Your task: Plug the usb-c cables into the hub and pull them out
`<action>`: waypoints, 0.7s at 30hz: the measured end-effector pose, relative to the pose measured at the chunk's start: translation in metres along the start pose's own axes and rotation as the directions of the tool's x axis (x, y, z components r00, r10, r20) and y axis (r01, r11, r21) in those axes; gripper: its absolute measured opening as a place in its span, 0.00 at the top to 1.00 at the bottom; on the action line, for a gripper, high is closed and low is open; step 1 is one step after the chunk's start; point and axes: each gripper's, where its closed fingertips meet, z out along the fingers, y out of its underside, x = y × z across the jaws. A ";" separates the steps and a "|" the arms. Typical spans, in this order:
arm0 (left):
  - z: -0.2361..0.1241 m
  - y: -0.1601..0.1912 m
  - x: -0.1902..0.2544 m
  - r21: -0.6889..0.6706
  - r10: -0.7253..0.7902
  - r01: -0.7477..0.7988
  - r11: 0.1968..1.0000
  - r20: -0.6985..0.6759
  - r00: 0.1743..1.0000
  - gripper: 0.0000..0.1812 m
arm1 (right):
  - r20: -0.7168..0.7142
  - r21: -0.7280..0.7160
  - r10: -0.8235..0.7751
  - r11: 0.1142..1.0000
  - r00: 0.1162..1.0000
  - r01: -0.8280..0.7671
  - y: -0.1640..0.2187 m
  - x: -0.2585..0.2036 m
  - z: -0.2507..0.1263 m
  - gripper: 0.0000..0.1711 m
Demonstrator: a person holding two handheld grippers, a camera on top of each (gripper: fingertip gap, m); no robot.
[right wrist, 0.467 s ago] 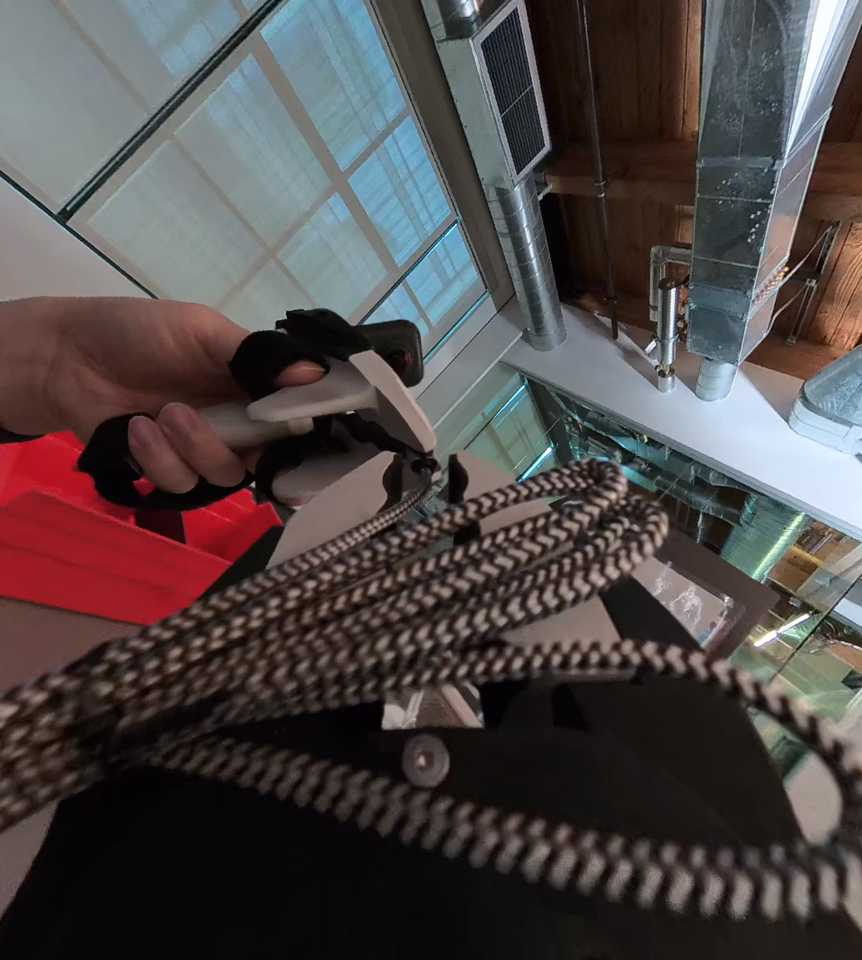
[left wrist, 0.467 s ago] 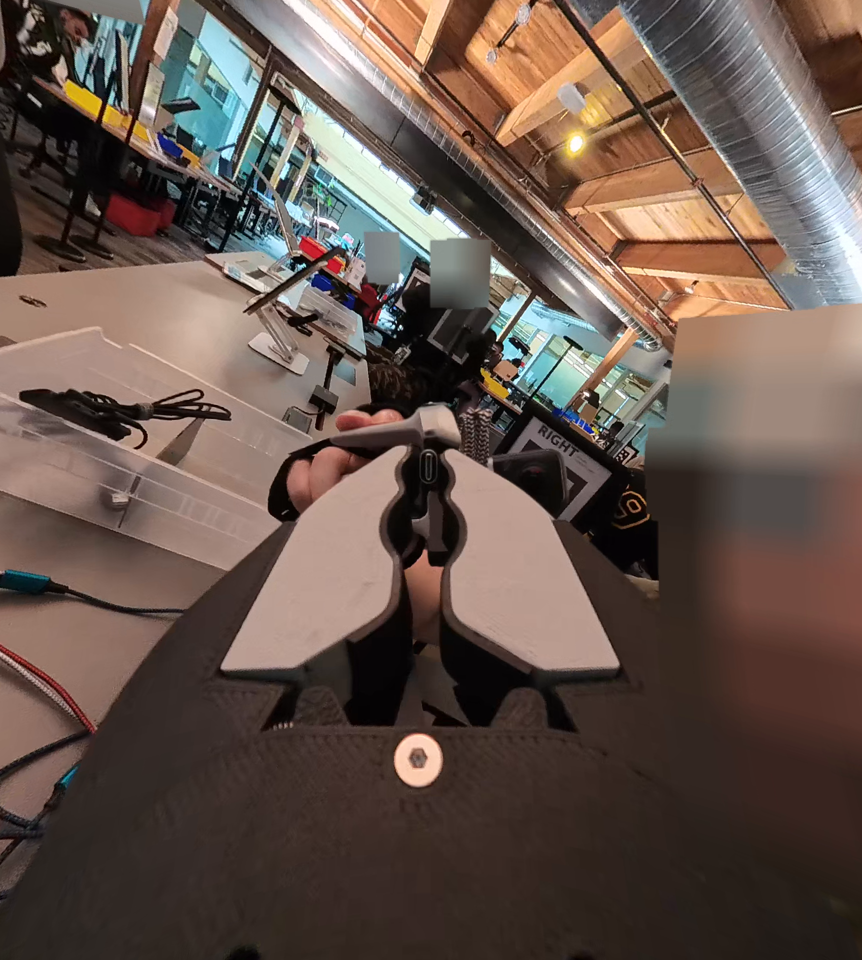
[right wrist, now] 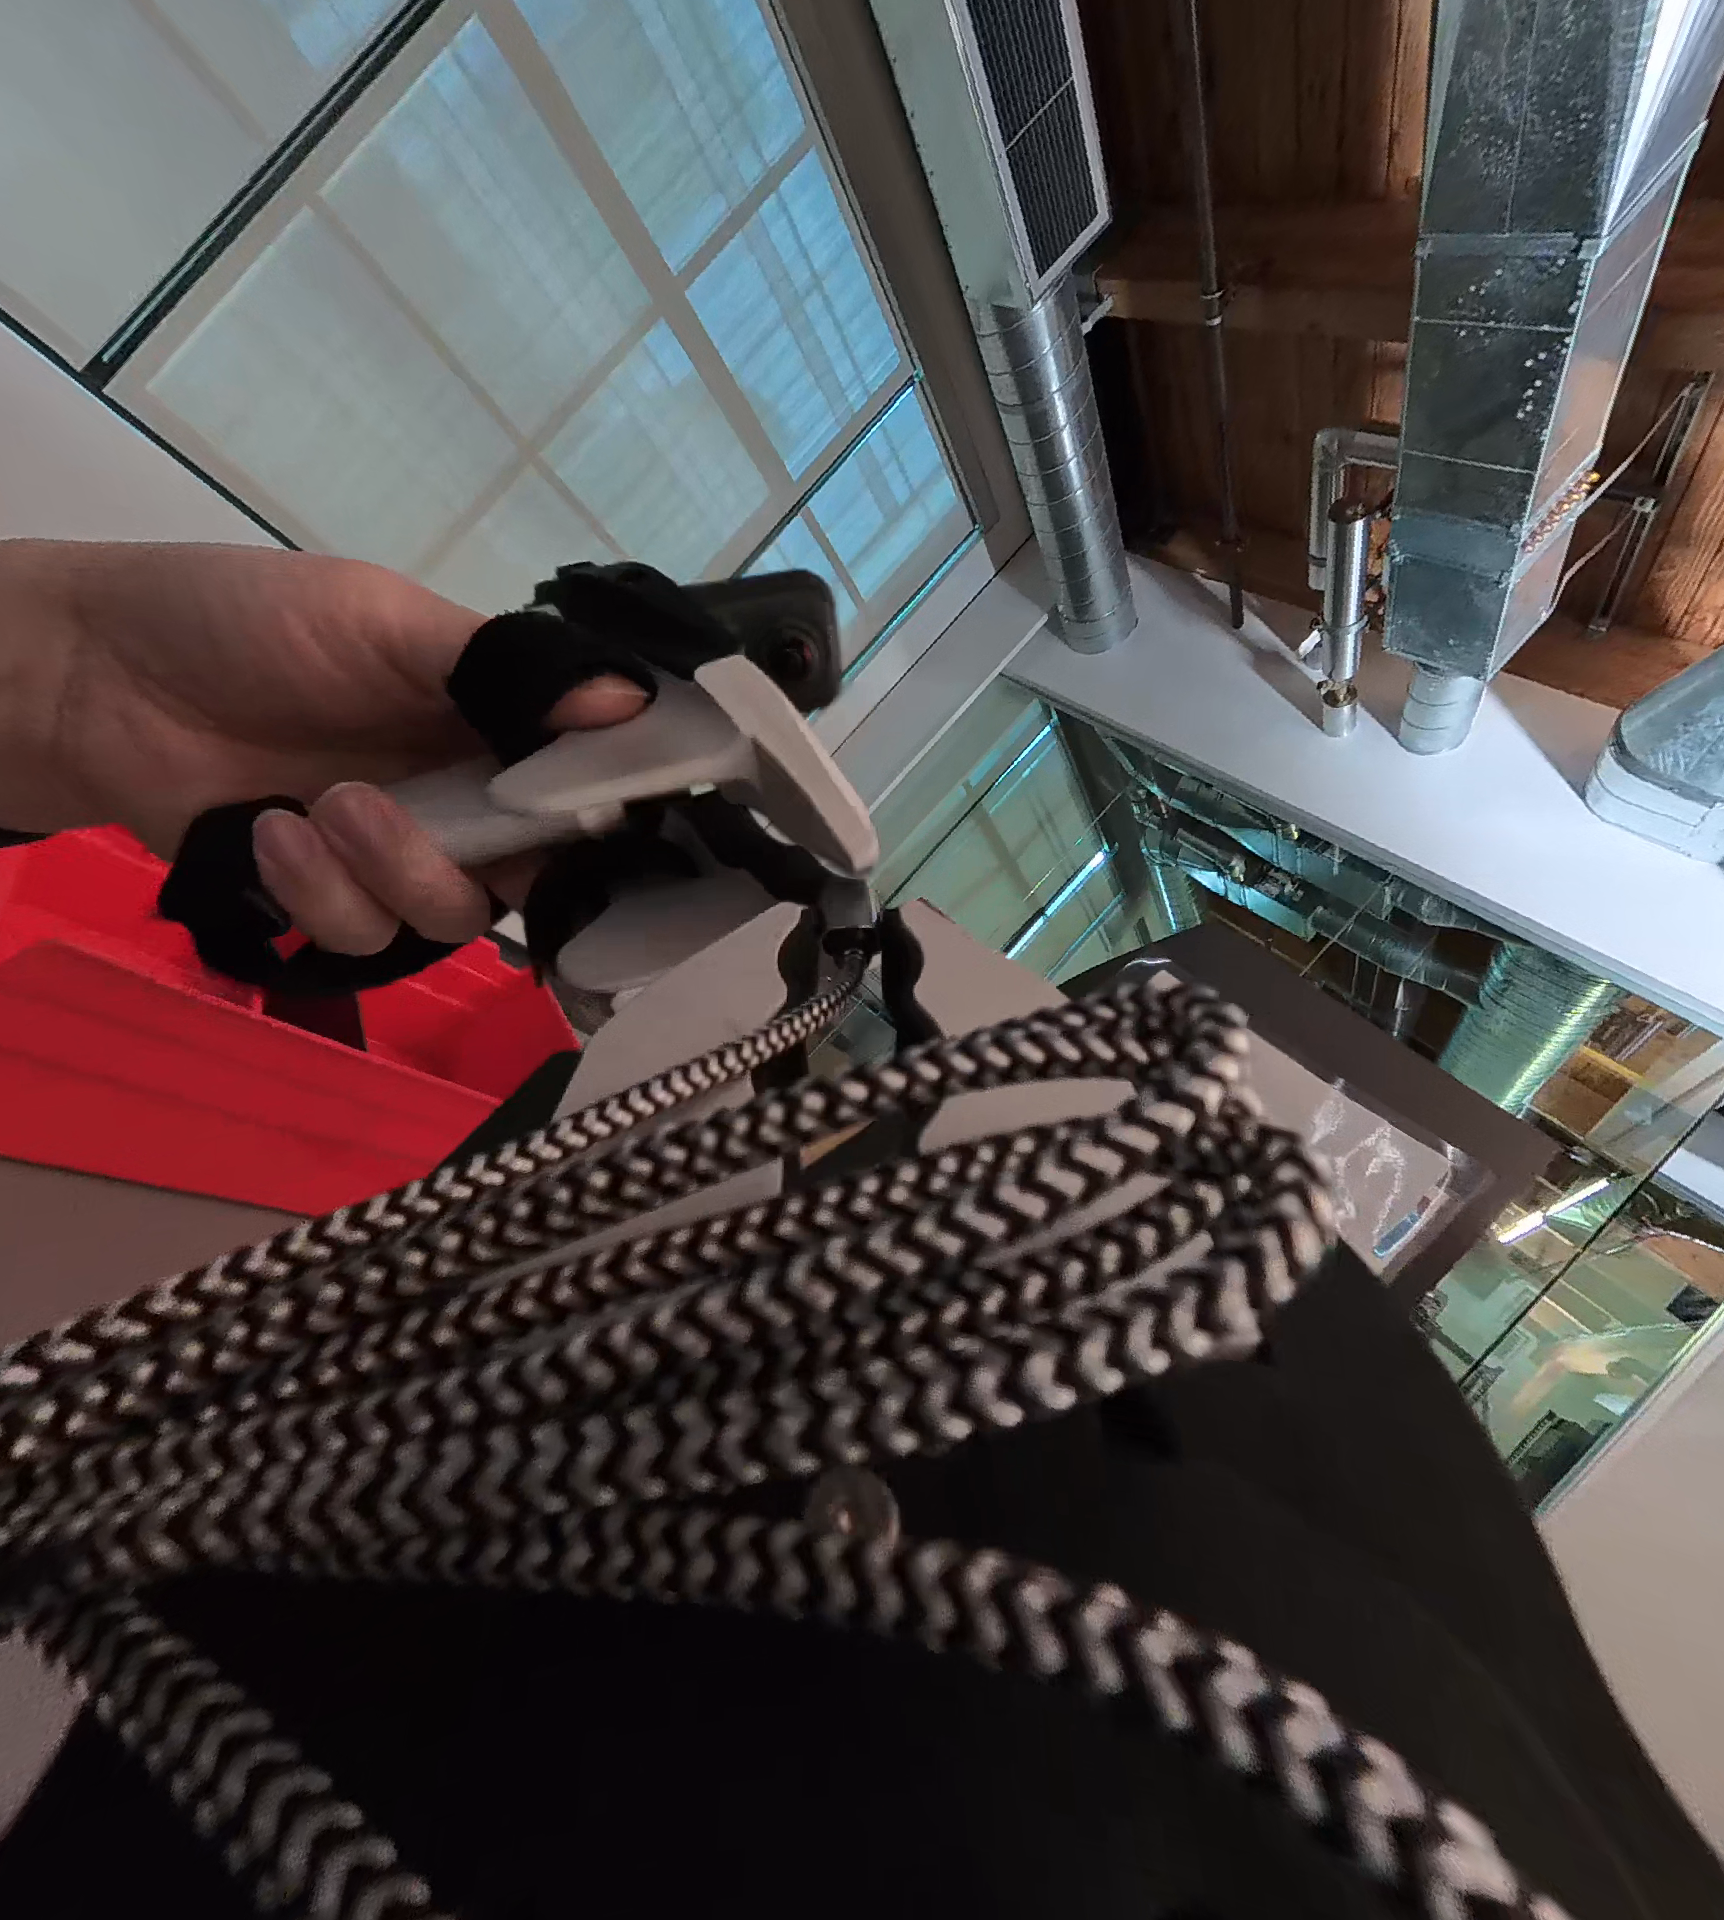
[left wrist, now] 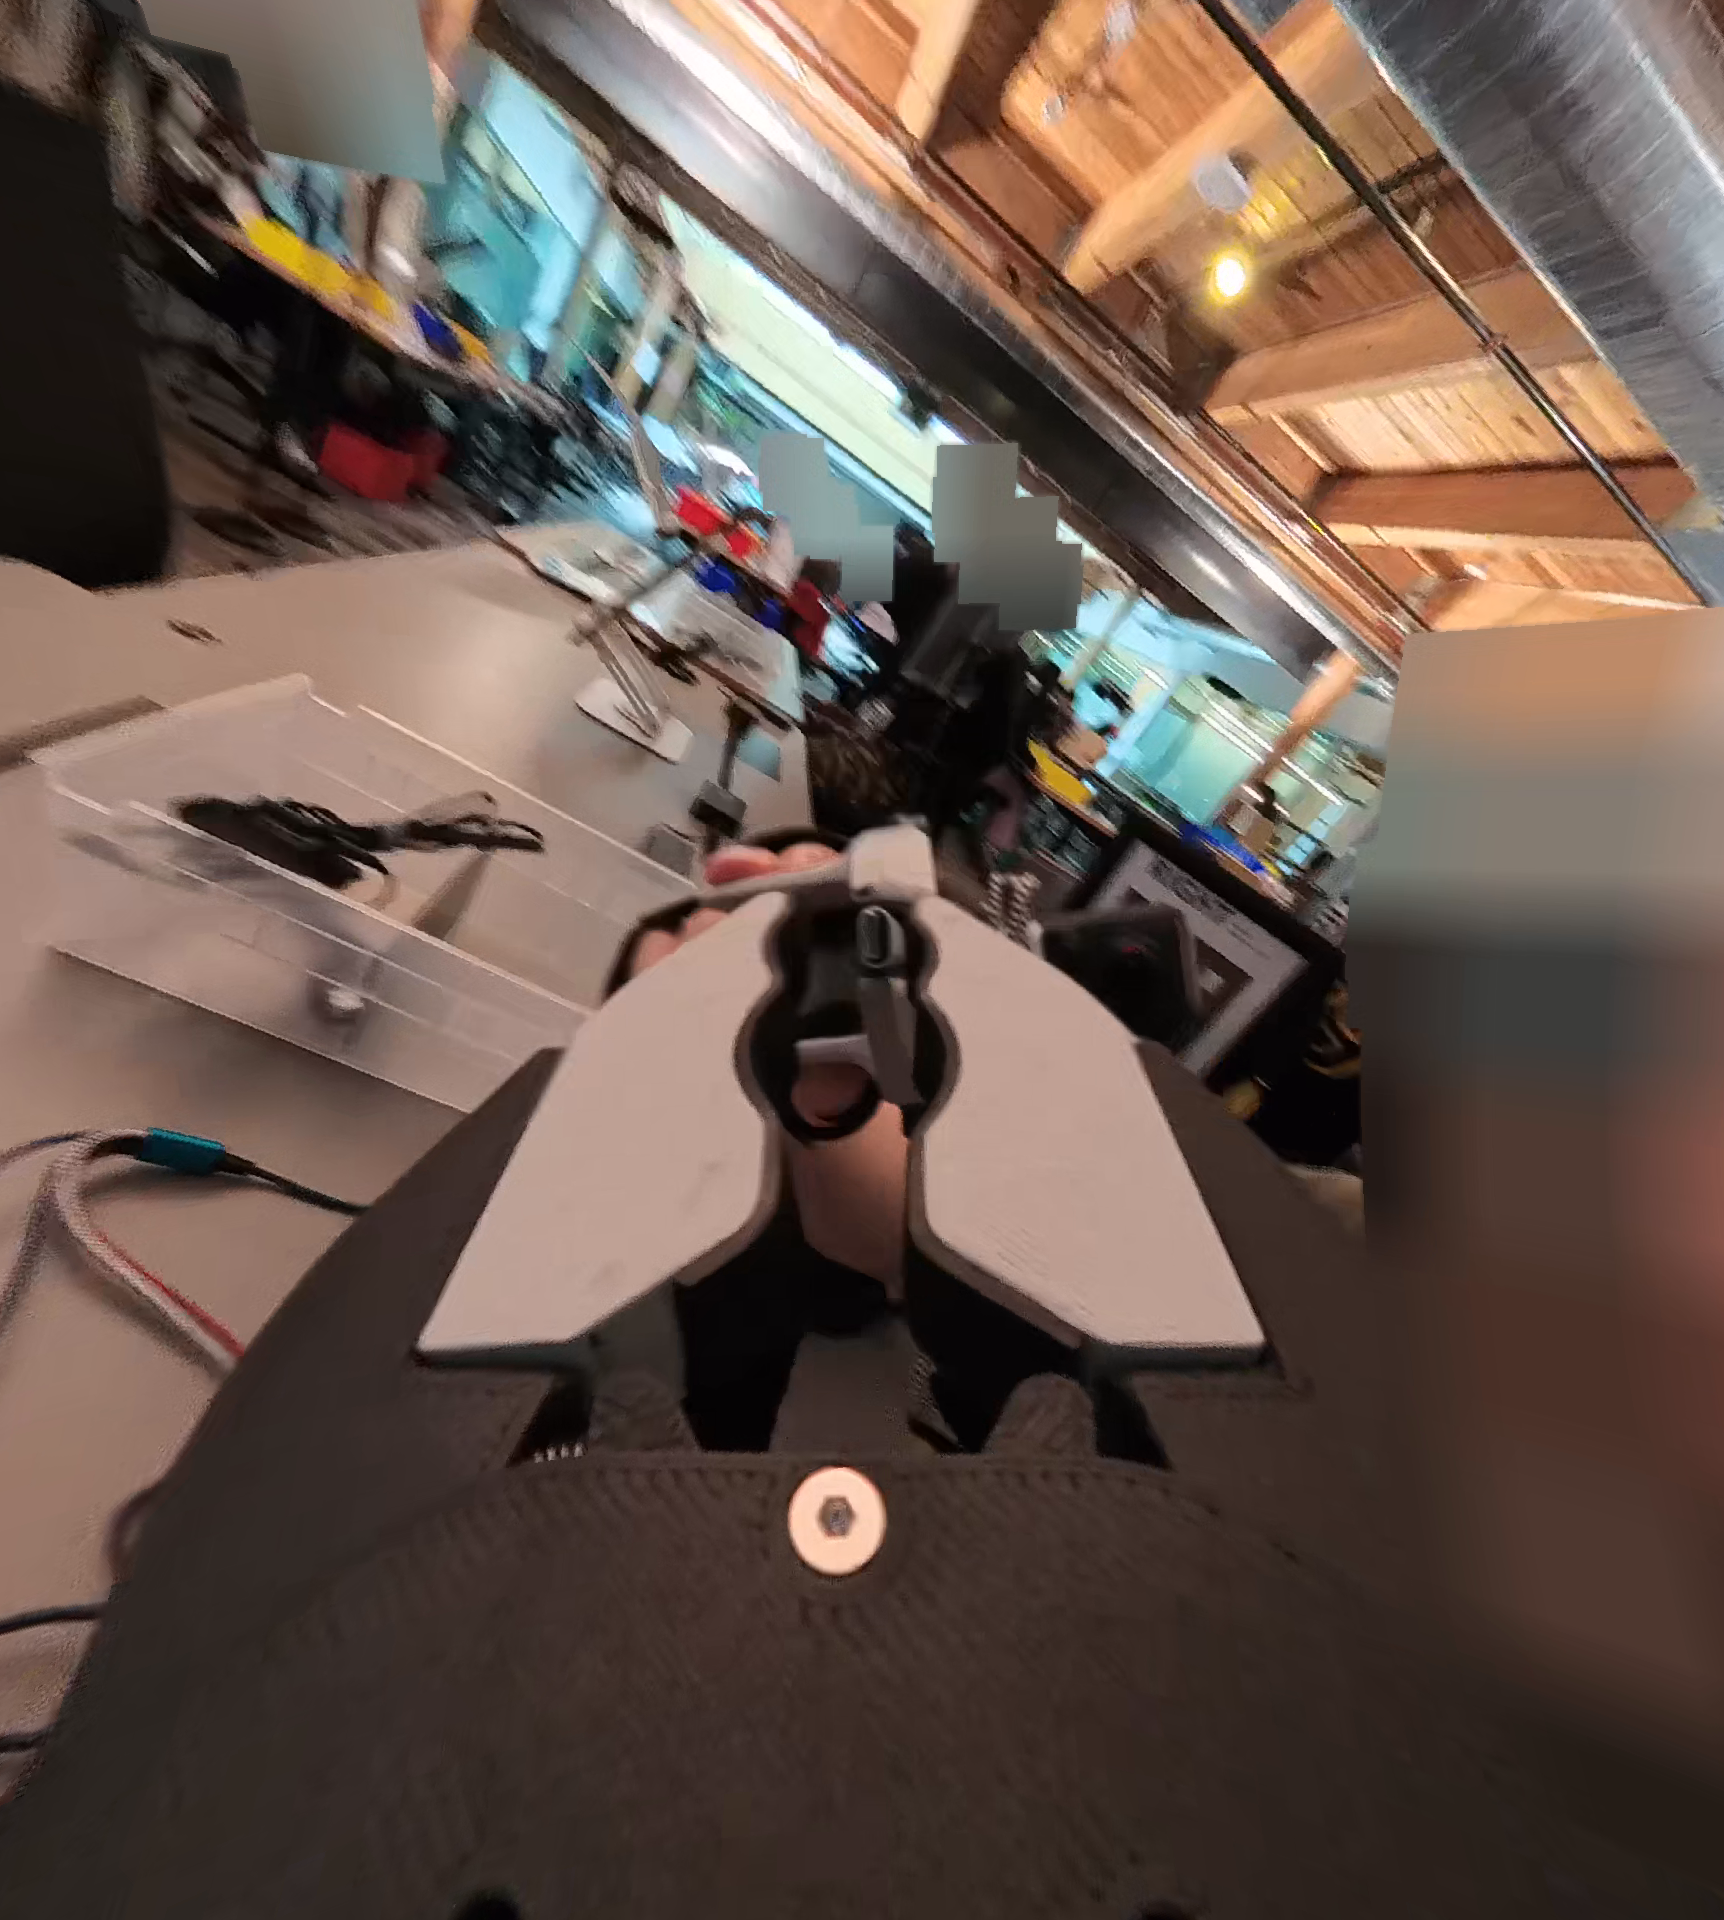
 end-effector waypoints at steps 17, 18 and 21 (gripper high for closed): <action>-0.112 0.117 -0.223 -0.678 0.394 0.301 0.670 0.669 0.630 0.68 | 0.004 -0.157 0.065 0.986 0.998 -0.064 0.028 0.040 -0.011 0.93; -0.115 0.128 -0.226 -0.700 0.391 0.339 0.629 0.661 0.640 0.69 | 0.006 -0.163 0.064 0.985 0.998 -0.063 0.030 0.040 -0.010 0.93; -0.125 0.145 -0.240 -0.759 0.470 0.373 0.533 0.633 0.616 0.70 | 0.021 -0.185 0.054 0.981 0.998 -0.049 0.035 0.036 -0.008 0.93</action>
